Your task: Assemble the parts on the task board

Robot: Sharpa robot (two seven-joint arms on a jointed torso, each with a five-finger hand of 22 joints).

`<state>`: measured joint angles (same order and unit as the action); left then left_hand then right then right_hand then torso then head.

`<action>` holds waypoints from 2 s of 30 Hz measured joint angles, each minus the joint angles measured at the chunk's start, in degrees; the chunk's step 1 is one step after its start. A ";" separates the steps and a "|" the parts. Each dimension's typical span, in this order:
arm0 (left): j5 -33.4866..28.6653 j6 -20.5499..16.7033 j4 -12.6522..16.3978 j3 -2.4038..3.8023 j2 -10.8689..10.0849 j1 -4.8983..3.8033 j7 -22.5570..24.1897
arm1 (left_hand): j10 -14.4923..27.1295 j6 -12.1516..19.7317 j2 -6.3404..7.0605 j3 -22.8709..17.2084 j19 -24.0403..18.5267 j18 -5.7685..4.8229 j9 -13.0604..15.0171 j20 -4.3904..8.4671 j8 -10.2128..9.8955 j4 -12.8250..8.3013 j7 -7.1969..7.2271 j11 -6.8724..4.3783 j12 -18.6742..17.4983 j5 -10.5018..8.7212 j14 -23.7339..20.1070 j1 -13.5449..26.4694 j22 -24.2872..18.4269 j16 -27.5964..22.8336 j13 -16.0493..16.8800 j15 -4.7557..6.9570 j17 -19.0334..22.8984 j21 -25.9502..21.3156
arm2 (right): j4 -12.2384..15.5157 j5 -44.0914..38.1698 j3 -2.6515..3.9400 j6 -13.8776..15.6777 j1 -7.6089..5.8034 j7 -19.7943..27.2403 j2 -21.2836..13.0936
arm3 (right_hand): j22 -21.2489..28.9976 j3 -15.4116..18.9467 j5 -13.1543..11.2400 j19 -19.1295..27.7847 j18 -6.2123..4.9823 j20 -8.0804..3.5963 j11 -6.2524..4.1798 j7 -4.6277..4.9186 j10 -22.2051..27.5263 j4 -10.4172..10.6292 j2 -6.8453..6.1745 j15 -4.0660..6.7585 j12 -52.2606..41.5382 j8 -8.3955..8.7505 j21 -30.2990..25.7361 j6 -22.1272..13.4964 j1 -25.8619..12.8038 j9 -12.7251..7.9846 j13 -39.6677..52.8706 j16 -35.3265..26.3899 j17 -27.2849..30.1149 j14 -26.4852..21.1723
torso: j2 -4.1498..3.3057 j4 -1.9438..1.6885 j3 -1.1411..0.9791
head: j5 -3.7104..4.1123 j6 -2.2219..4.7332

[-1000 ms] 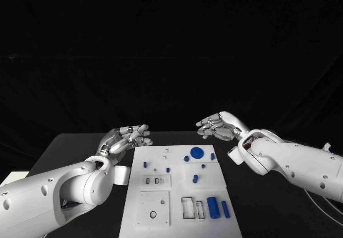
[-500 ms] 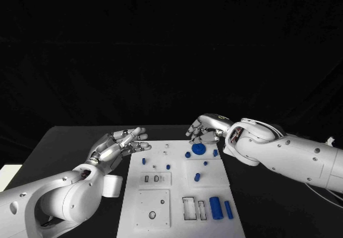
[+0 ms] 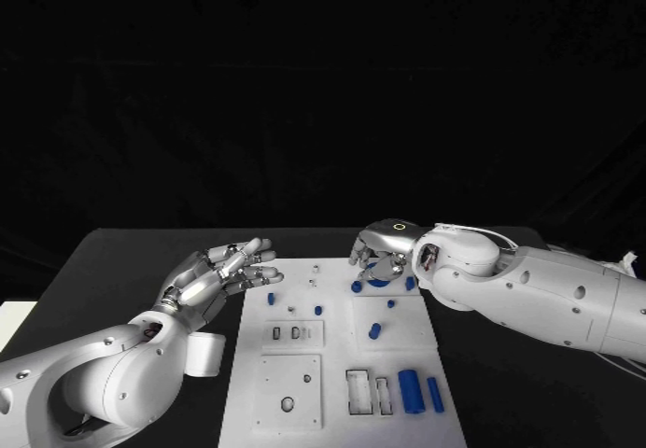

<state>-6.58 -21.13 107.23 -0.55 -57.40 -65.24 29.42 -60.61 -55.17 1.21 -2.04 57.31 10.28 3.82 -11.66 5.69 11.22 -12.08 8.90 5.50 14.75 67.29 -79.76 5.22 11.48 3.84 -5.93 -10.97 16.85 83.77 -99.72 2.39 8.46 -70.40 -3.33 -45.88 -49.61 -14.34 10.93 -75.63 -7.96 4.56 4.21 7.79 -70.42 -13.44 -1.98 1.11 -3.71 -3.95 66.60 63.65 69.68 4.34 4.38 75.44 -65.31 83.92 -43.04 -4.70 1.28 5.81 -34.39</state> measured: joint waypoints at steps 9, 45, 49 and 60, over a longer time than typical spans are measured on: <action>-0.13 0.02 -0.07 0.00 -0.09 -0.03 -0.12 | 0.00 0.00 0.00 0.00 -0.20 -0.01 -0.05 -0.20 0.00 0.00 0.00 0.00 -0.21 0.00 0.00 0.00 0.00 -0.23 0.00 0.00 0.01 0.00 | 0.92 -2.86 0.00 -2.28 -0.03 -1.67 -0.44 | -2.15 -0.77 -0.76 0.12 0.00 0.49 0.51 0.00 2.16 0.82 -1.05 -0.40 0.00 0.00 1.76 -0.01 0.00 0.00 -0.43 1.13 -1.26 -0.01 | -0.44 -0.10 -0.04 | 0.13 -0.02; -0.31 -0.02 -0.11 0.02 -0.24 -0.05 -0.73 | 0.41 0.00 0.00 0.01 -0.20 -0.01 -0.03 -0.20 -0.64 -0.31 -0.40 0.41 -1.05 0.00 -0.22 0.00 -0.34 -0.68 -0.04 -0.22 -0.19 -0.43 | -0.48 -4.29 -0.01 -5.91 0.74 -1.80 1.17 | -3.16 -4.87 -1.95 0.94 0.00 1.31 0.72 0.39 3.58 2.98 -0.67 -0.81 0.00 0.00 3.31 -0.41 1.90 -0.03 -0.63 1.83 -1.57 -0.01 | -1.68 -0.46 0.01 | 0.38 -0.79; -0.32 -0.02 -0.12 0.02 -0.24 -0.05 -0.78 | 0.41 0.00 0.00 -0.16 -0.20 -0.01 -0.03 -0.20 -0.76 -0.48 -0.40 0.41 -1.05 0.00 -0.22 0.00 -0.33 -0.67 -0.03 -0.22 -0.25 -0.43 | -0.63 -4.28 -0.01 -6.16 0.80 -1.71 1.37 | -3.28 -5.71 -2.19 1.15 0.00 1.09 0.72 0.39 3.58 3.35 -0.67 -0.80 0.00 0.00 3.53 -0.41 1.90 -0.03 -0.63 1.83 -1.57 -0.01 | -1.75 -0.51 0.03 | 0.35 -0.95; -0.33 -0.04 -0.16 0.02 -0.30 -0.06 -0.96 | 0.41 0.21 -0.23 -0.16 -0.20 -0.01 -0.03 -0.20 -0.76 -0.48 -0.60 0.41 -1.05 0.00 -0.22 -0.22 -0.40 -0.91 -0.03 -0.22 -0.24 -0.43 | -0.72 -4.21 0.04 -6.30 0.79 -1.41 1.43 | -4.11 -7.62 -2.66 1.15 -0.01 1.09 0.29 0.21 2.31 4.93 -0.52 -0.80 0.00 0.07 4.18 0.82 2.05 0.22 -0.63 2.35 -2.01 -0.01 | -1.90 -0.52 0.05 | 0.26 -1.09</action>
<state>-6.91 -21.17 107.07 -0.52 -57.70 -65.30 28.46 -60.20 -54.96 0.99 -2.21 57.11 10.27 3.79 -11.86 4.93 10.74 -12.68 9.31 4.45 14.75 67.07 -79.99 4.82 10.57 3.81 -6.15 -11.21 16.41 83.06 -103.93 2.43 2.16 -69.61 -4.73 -44.45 -53.72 -21.96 8.27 -74.47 -7.97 5.65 4.50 8.00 -68.11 -8.51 -2.50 0.31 -3.71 -3.88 70.78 64.47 71.73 4.56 3.75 77.79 -67.32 83.91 -44.94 -5.22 1.33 6.07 -35.48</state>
